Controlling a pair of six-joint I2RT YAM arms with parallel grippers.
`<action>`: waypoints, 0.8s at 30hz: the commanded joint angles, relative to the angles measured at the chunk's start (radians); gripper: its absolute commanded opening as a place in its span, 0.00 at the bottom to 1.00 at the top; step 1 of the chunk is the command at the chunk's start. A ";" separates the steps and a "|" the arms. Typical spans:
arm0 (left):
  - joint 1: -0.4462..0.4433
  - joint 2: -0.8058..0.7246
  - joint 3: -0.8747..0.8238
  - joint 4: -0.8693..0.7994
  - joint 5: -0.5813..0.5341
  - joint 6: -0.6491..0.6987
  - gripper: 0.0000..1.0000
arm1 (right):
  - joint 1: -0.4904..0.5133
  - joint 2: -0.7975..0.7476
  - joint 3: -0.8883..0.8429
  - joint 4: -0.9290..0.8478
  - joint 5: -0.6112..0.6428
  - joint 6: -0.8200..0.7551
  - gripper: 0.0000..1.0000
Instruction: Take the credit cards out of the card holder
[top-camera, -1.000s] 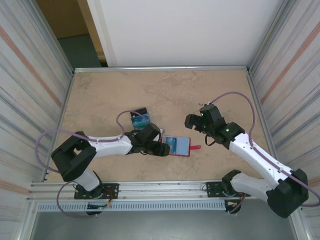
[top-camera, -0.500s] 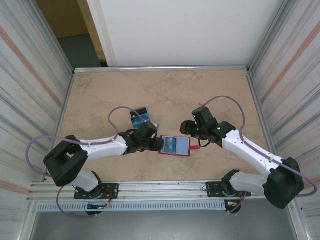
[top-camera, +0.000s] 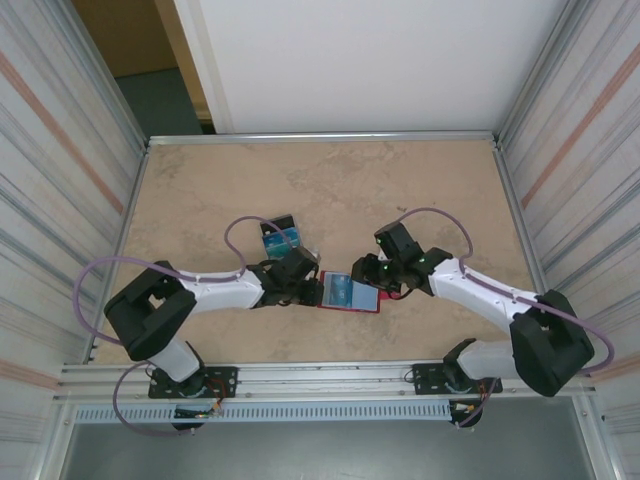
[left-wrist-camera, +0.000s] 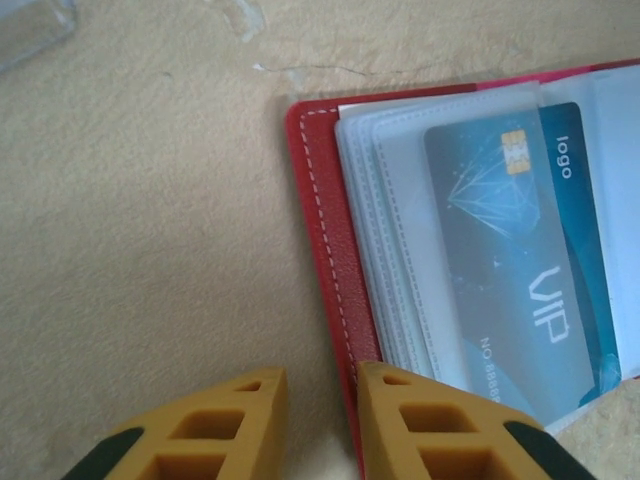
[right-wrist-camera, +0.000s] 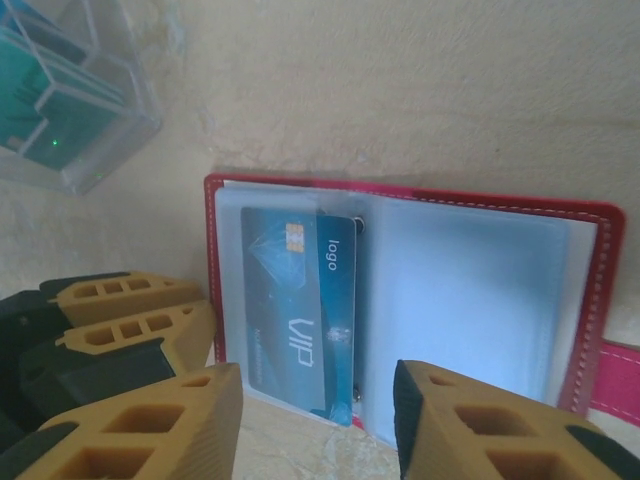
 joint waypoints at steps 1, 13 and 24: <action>-0.015 0.019 0.009 0.011 0.028 0.012 0.24 | -0.006 0.033 -0.030 0.070 -0.080 0.009 0.40; -0.048 0.045 0.019 0.030 0.038 -0.031 0.23 | -0.078 0.057 -0.090 0.147 -0.196 -0.035 0.33; -0.048 -0.016 0.083 -0.091 -0.129 0.043 0.44 | -0.077 0.096 -0.080 0.155 -0.221 -0.062 0.28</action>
